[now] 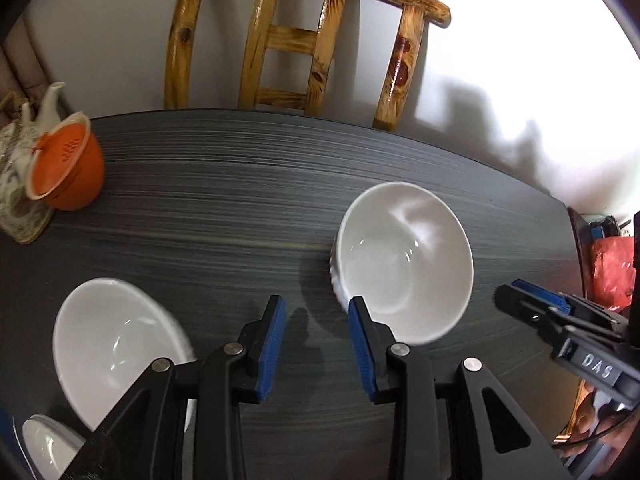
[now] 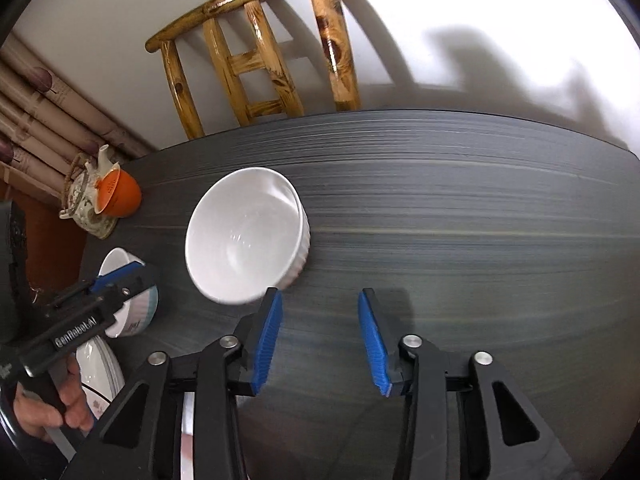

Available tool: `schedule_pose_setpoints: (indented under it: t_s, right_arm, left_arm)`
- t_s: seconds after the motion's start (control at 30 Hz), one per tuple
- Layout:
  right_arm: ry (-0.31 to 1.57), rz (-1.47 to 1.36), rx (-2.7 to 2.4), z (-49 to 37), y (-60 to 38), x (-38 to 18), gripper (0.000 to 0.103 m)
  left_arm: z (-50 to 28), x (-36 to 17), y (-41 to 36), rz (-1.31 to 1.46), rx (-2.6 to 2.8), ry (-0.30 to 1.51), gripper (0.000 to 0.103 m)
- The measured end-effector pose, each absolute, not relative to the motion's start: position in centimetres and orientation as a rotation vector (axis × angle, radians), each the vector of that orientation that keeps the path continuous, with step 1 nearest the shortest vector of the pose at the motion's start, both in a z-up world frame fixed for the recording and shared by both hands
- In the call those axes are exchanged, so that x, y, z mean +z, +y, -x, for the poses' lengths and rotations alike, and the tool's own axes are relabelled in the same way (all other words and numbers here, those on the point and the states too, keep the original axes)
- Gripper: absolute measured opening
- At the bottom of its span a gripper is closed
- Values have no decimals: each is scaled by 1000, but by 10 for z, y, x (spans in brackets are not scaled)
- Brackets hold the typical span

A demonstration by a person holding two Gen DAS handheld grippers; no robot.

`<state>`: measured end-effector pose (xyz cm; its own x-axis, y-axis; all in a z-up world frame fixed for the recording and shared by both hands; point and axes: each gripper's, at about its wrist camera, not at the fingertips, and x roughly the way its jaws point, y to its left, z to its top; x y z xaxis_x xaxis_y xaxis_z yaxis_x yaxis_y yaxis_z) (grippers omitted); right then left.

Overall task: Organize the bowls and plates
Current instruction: 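Grasp the rim of a large white bowl with the left tool while the right tool grasps it too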

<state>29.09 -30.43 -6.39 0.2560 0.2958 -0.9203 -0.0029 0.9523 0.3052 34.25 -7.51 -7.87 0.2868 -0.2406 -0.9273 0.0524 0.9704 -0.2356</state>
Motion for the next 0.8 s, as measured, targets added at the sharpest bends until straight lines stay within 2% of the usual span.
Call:
schedule_pose_setpoints:
  t_s: [0.3,0.6,0.67,0.7,0.8]
  right_arm:
    - [1328,-222,217,-330,-283,-83,34]
    - [1383,-183,222,-339,-266,-110,20]
    - [1381,-193,233,-337,-265,-113,16]
    - [1376,-194,236,-335,-264,-112,15]
    - [1370,-187,239,-333,-262,-110,13]
  left_arm:
    - [-371,-98,-85,175,-196,1305,33]
    - [-381,-122,-91,190,-200,1343,33]
    - [-379,-123,-91,208,-217,1337,25]
    - [-379,-123,-92,219,-230,1336,16]
    - [-377,-122,-98,187,-229,1337,12]
